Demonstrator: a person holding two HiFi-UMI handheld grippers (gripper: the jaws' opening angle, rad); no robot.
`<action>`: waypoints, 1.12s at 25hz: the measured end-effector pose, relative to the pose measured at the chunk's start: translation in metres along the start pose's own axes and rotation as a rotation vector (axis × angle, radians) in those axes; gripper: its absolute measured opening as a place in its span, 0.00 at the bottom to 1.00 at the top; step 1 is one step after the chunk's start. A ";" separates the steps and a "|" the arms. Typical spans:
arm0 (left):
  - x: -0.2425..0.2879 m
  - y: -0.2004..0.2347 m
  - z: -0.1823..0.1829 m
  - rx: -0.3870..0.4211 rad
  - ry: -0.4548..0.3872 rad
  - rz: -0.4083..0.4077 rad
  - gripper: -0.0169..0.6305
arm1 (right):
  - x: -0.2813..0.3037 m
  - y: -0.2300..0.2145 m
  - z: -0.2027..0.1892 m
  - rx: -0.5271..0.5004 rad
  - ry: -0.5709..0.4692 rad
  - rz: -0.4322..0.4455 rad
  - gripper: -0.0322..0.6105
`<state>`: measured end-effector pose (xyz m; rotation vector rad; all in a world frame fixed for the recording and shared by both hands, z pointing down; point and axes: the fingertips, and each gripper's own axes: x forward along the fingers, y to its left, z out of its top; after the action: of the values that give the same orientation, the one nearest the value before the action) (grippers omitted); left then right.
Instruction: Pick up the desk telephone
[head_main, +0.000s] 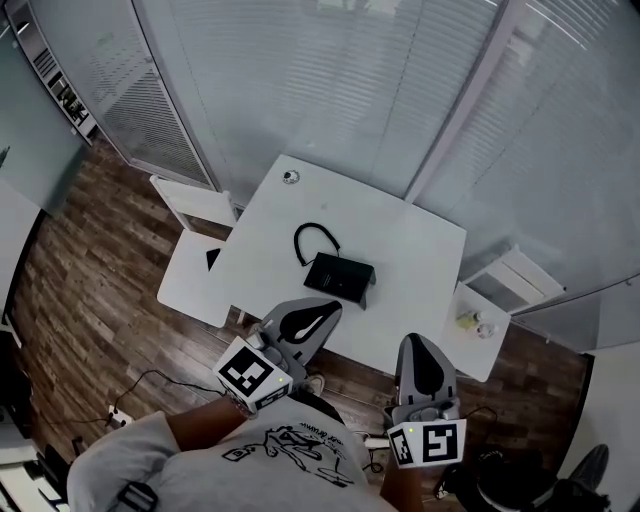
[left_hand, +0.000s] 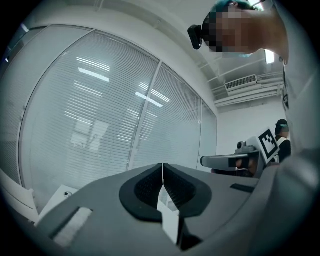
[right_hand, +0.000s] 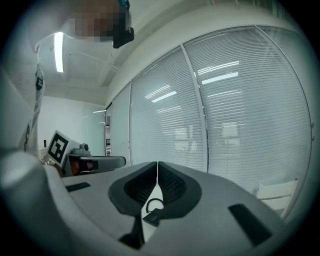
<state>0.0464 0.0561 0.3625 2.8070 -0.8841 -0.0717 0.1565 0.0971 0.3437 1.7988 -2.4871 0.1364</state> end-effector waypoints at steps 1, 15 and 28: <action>0.002 0.005 -0.001 -0.003 0.001 0.001 0.03 | 0.005 0.000 -0.001 0.003 0.001 0.002 0.06; 0.050 0.117 0.027 -0.004 -0.016 -0.033 0.03 | 0.136 0.001 0.017 -0.024 0.001 0.018 0.06; 0.078 0.189 0.049 -0.001 -0.007 -0.081 0.03 | 0.213 0.002 0.033 -0.031 0.005 -0.009 0.06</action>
<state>-0.0009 -0.1490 0.3541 2.8429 -0.7719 -0.0934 0.0879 -0.1068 0.3340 1.7955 -2.4634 0.1004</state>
